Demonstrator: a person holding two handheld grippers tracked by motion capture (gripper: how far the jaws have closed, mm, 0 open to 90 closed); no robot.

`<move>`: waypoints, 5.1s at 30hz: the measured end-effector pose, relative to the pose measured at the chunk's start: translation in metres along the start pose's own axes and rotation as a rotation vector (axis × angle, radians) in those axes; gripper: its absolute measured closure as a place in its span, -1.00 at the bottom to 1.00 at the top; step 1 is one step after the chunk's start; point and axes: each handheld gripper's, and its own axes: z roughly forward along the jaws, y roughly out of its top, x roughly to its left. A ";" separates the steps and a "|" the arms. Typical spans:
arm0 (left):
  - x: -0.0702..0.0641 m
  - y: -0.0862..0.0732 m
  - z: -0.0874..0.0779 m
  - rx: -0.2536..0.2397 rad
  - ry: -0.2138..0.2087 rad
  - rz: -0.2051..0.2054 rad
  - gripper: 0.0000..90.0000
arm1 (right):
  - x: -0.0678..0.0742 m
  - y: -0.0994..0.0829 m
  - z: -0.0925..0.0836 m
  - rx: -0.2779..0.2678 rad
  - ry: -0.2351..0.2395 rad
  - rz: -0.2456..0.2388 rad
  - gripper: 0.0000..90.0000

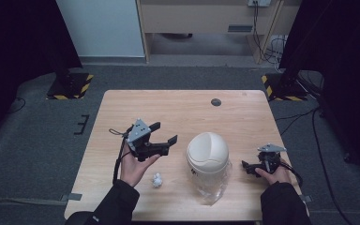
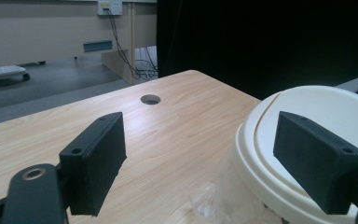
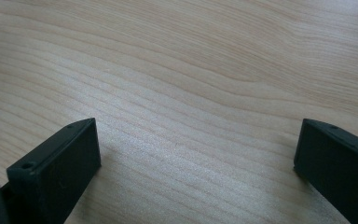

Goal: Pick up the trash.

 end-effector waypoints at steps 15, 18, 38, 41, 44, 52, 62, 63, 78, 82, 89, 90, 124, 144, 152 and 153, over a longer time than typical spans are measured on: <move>-0.022 -0.006 0.030 0.076 -0.064 0.045 -0.64 | 0.000 0.000 0.000 0.000 0.000 0.000 -0.99; -0.026 -0.008 0.035 0.089 -0.078 0.049 -0.64 | 0.000 0.000 0.000 0.000 0.000 0.000 -0.99; -0.036 -0.020 0.059 0.165 -0.113 0.056 -0.66 | 0.000 0.000 0.000 0.000 0.000 -0.001 -0.99; -0.037 -0.021 0.062 0.174 -0.118 0.052 -0.66 | 0.000 0.000 0.000 0.000 0.000 0.000 -0.99; -0.037 -0.022 0.064 0.181 -0.119 0.046 -0.66 | 0.000 0.000 0.000 0.000 0.000 0.000 -0.99; -0.036 -0.023 0.067 0.197 -0.133 0.051 -0.66 | 0.000 0.000 0.000 0.000 0.000 0.000 -0.99; -0.027 -0.014 0.041 0.157 -0.115 0.063 -0.66 | 0.000 0.000 0.000 0.000 0.000 0.000 -0.99; -0.025 -0.014 0.037 0.155 -0.110 0.067 -0.66 | 0.000 0.000 0.000 0.000 0.000 -0.001 -0.99; 0.009 -0.047 -0.025 0.188 -0.028 0.032 -0.65 | 0.000 0.000 0.000 0.000 -0.001 -0.001 -0.99; 0.014 -0.062 -0.034 0.217 -0.016 0.017 -0.65 | 0.000 0.000 0.000 0.000 -0.001 -0.001 -0.99; 0.017 -0.082 -0.042 0.266 -0.021 -0.003 -0.62 | 0.000 0.000 0.000 0.000 -0.001 -0.001 -0.99; 0.018 -0.085 -0.043 0.279 -0.019 -0.001 -0.61 | 0.000 0.000 0.000 0.000 0.000 -0.001 -0.99; 0.005 -0.117 -0.024 0.587 -0.096 0.066 -0.20 | 0.000 0.000 0.000 -0.002 0.006 -0.010 -0.99; 0.005 -0.118 -0.020 0.651 -0.093 0.068 0.33 | 0.001 0.000 0.000 0.001 0.010 -0.009 -0.99; 0.007 -0.114 -0.022 0.616 -0.082 0.059 0.38 | 0.001 0.000 0.000 0.001 0.011 -0.010 -0.99; 0.008 -0.112 -0.023 0.601 -0.077 0.054 0.38 | 0.001 0.000 0.000 0.001 0.011 -0.010 -0.99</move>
